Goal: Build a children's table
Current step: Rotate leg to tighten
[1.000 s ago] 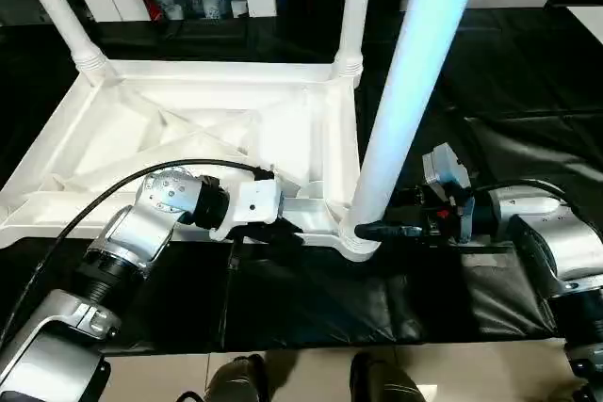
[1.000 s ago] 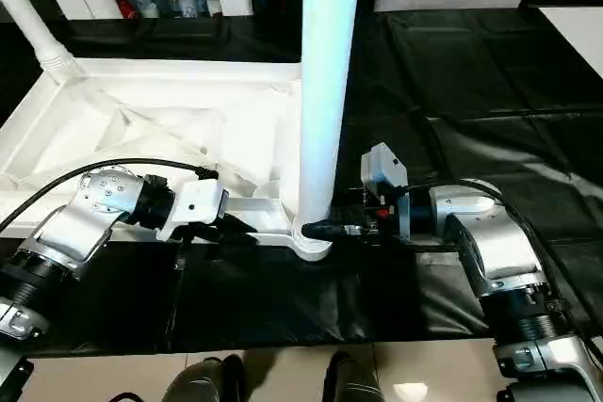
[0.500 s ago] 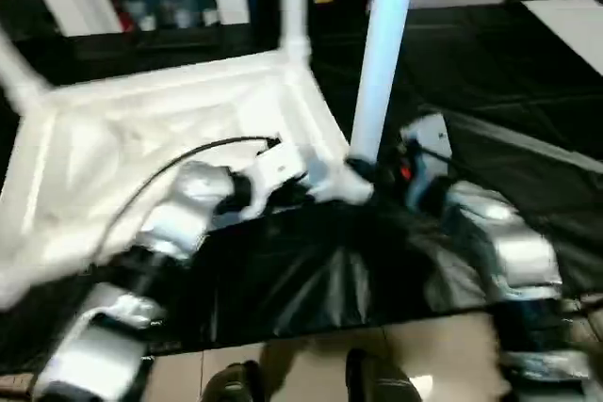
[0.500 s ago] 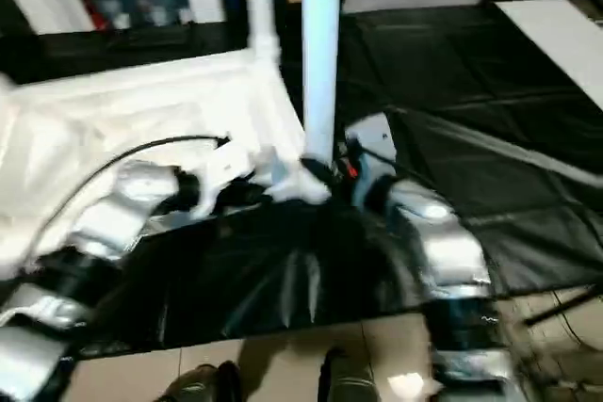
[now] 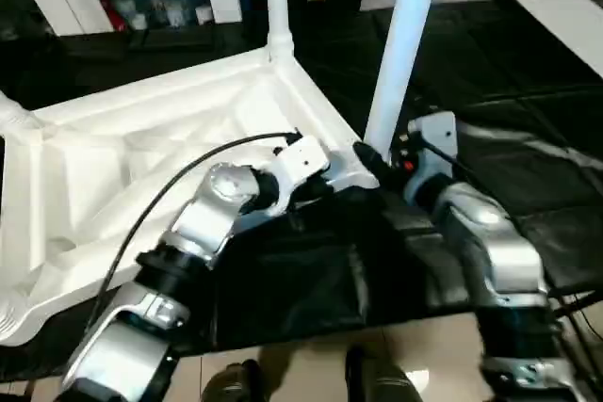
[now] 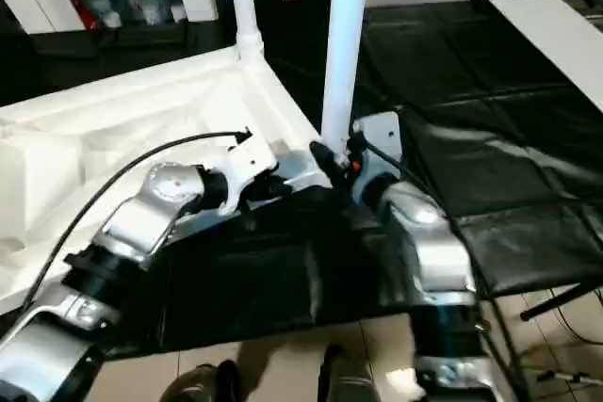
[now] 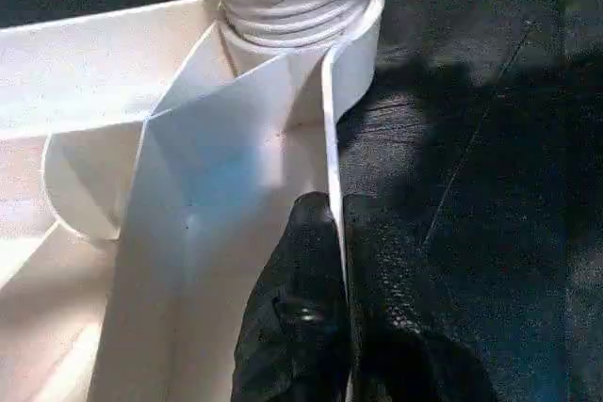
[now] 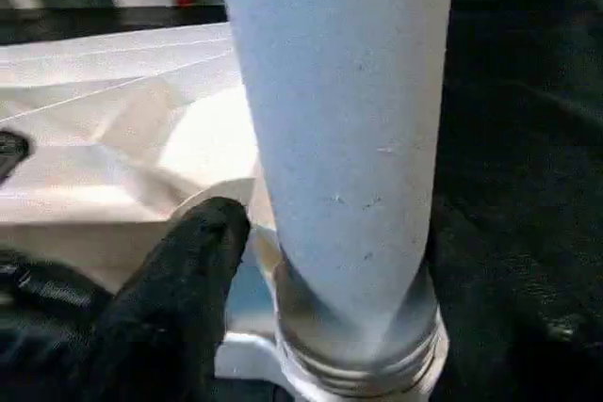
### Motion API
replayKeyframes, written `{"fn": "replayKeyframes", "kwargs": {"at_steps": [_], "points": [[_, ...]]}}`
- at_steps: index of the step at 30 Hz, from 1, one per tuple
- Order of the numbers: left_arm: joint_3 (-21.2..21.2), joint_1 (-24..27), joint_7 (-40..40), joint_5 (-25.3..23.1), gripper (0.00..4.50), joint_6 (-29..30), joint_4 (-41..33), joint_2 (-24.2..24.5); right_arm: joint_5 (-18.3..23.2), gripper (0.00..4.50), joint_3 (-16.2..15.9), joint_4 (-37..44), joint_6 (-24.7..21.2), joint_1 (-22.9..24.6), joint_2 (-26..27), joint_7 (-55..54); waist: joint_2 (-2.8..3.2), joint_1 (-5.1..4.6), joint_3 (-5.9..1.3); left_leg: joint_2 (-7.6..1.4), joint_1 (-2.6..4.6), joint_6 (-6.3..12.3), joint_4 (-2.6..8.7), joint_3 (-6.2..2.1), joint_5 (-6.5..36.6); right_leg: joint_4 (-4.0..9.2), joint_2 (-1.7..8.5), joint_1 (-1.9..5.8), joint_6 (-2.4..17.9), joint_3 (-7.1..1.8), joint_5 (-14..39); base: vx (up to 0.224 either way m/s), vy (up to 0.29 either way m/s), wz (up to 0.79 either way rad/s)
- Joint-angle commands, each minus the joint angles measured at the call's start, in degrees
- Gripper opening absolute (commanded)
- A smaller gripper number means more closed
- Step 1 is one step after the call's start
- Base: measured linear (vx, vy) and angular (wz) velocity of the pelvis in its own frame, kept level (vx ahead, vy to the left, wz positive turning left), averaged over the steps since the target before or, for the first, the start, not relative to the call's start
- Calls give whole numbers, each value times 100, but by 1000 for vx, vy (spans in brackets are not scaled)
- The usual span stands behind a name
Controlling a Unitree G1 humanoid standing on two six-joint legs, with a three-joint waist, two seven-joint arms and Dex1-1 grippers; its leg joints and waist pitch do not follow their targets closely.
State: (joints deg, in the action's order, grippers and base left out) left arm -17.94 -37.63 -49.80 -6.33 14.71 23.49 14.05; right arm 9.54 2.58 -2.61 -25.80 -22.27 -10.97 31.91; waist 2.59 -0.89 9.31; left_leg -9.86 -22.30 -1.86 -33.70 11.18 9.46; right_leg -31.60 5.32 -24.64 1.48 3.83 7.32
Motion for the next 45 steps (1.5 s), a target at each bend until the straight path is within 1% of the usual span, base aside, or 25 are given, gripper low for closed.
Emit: {"fn": "replayKeyframes", "kwargs": {"at_steps": [1, 4, 5, 7, 8, 9, 12, 13, 14, 16, 17, 19, 20, 21, 22, 25, 26, 27, 28, 33, 38, 40, 42, 43, 45], "points": [[-35, 28, -303, 13, 0, -690, -60, 263, 259, 346, -513, 73, 105, 167, -306, 973, -27, 46, -524, -234, 111, 490, 427, -148, 1541, 323, 288, 343, 1148, -210, 1782, 0, 0, 0], [-88, 72, -701, 96, 0, -1293, 89, 523, 354, 346, -525, 6, 369, 199, -795, 1694, -34, 94, -534, -221, 123, 604, 384, -111, 1475, 327, 289, 323, 1157, -230, 1909, 10, -17, 1], [-110, 70, -780, 105, 0, -1398, 131, 577, 362, 346, -526, -8, 425, 201, -866, 1828, -45, 104, -548, -218, 97, 614, 377, -107, 1361, 299, 280, 344, 1153, -225, 1898, 30, -50, 2], [-132, 84, -975, 159, 0, -1460, 144, 654, 377, 346, -527, -36, 494, 192, -956, 2005, -19, 146, -559, -236, 108, 623, 379, -107, 1219, 289, 291, 342, 1187, -223, 1825, 0, 0, 0], [-171, 115, -1320, 272, 0, -1533, 127, 767, 381, 346, -555, -96, 651, 169, -1101, 2277, -32, 146, -562, -233, 109, 629, 376, -102, 1192, 287, 274, 340, 1209, -219, 1782, 0, 0, 0], [-221, 147, -1675, 369, 0, -1606, 100, 886, 371, 346, -595, -170, 811, 132, -1253, 2550, -33, 167, -573, -249, 103, 644, 376, -107, 1091, 257, 282, 352, 1298, -220, 1628, 0, 0, 0], [-358, 177, -2234, 449, 0, -1811, 82, 1104, 465, 346, -641, -324, 1008, 30, -1495, 3033, -19, 173, -586, -270, 104, 686, 369, -103, 995, 200, 256, 351, 1460, -217, 1336, 0, 0, 0], [-358, 177, -2234, 449, 0, -1811, 82, 1104, 465, 346, -641, -324, 1008, 30, -1495, 3033, -33, 185, -604, -283, 115, 722, 364, -105, 944, 169, 257, 358, 1531, -218, 1211, 0, 0, 0], [-402, 180, -2386, 474, 0, -1903, 93, 1165, 528, 346, -660, -382, 1055, -9, -1573, 3198, -15, 202, -593, -295, 124, 744, 368, -95, 964, 172, 254, 343, 1576, -221, 1191, 0, 0, 0], [-457, 192, -2661, 549, 0, -2106, 122, 1258, 602, 346, -701, -505, 1189, -91, -1707, 3586, -23, 237, -593, -301, 137, 712, 370, -87, 1079, 181, 257, 342, 1585, -223, 1321, 0, 0, 0], [-466, 192, -2694, 555, 0, -2147, 133, 1272, 614, 331, -706, -528, 1216, -104, -1727, 3667, -15, 281, -587, -310, 167, 662, 372, -76, 1159, 193, 269, 326, 1557, -238, 1437, 0, 0, 0], [-502, 181, -2814, 550, 0, -2225, 160, 1324, 703, 313, -791, -510, 1149, -129, -1798, 3998, -27, 315, -583, -325, 172, 613, 379, -78, 1210, 185, 272, 317, 1555, -246, 1495, 0, 0, 0], [-504, 167, -2855, 546, 0, -2270, 192, 1335, 761, 308, -842, -527, 1127, -147, -1845, 4180, -74, 316, -583, -321, 154, 592, 382, -78, 1229, 189, 273, 328, 1526, -248, 1570, 0, 0, 0], [-504, 167, -2855, 546, 0, -2270, 192, 1335, 761, 308, -842, -527, 1127, -147, -1845, 4180, -57, 328, -575, -321, 153, 563, 383, -88, 1276, 187, 283, 324, 1496, -250, 1700, 0, 0, 0], [-506, 151, -2905, 556, 0, -2309, 220, 1341, 812, 294, -893, -562, 1104, -177, -1893, 4353, -84, 321, -574, -316, 148, 553, 382, -83, 1314, 201, 281, 324, 1473, -252, 1788, 0, 0, 0], [-505, 116, -2990, 593, 0, -2377, 264, 1340, 879, 264, -1013, -694, 1080, -279, -1989, 4657, -101, 318, -555, -304, 143, 461, 379, -93, 1441, 239, 297, 316, 1324, -257, 2240, 0, 0, 0], [-507, 113, -3006, 599, 0, -2396, 271, 1345, 879, 254, -1037, -721, 1084, -300, -2005, 4713, -103, 319, -545, -297, 157, 426, 374, -92, 1511, 262, 300, 296, 1248, -260, 2452, 0, 0, 0], [-506, 106, -3020, 601, 0, -2419, 287, 1352, 869, 254, -1075, -756, 1081, -330, -2029, 4797, -125, 319, -554, -294, 152, 403, 370, -99, 1499, 260, 300, 303, 1203, -260, 2542, 0, 0, 0], [-506, 103, -3025, 601, 0, -2426, 293, 1354, 865, 230, -1085, -767, 1082, -340, -2035, 4823, -120, 322, -560, -293, 150, 402, 371, -98, 1468, 261, 300, 301, 1196, -261, 2537, 0, 0, 0], [-492, 95, -2981, 572, 0, -2467, 331, 1378, 900, 200, -1140, -801, 1006, -388, -2083, 5009, -119, 324, -583, -299, 143, 417, 370, -101, 1395, 247, 290, 306, 1215, -256, 2415, 0, 0, 0], [-442, 122, -2930, 566, 0, -2450, 372, 1366, 925, 194, -1226, -814, 1005, -367, -2074, 5057, -112, 329, -602, -300, 138, 451, 361, -96, 1303, 221, 283, 311, 1291, -257, 2177, 0, 0, 0], [-416, 138, -2881, 569, 0, -2414, 363, 1346, 961, 194, -1211, -789, 957, -344, -2038, 5030, -124, 332, -603, -297, 136, 471, 356, -90, 1279, 217, 285, 312, 1308, -259, 2143, 0, 0, 0], [-346, 170, -2666, 591, 0, -2188, 256, 1260, 1005, 194, -1135, -651, 693, -290, -1864, 4666, -144, 329, -592, -297, 135, 469, 360, -88, 1293, 225, 280, 308, 1299, -257, 2185, 0, 0, 0], [-306, 174, -2429, 555, 0, -1972, 161, 1180, 907, 194, -1110, -560, 487, -261, -1690, 4174, -148, 329, -580, -295, 127, 450, 367, -93, 1322, 230, 280, 306, 1275, -254, 2264, 0, 0, 0], [-272, 163, -2216, 510, 0, -1751, 85, 1109, 775, 194, -1102, -490, 366, -249, -1516, 3702, -144, 305, -566, -293, 138, 335, 385, -112, 1410, 238, 278, 289, 1186, -248, 2503, 0, 0, 0]]}}
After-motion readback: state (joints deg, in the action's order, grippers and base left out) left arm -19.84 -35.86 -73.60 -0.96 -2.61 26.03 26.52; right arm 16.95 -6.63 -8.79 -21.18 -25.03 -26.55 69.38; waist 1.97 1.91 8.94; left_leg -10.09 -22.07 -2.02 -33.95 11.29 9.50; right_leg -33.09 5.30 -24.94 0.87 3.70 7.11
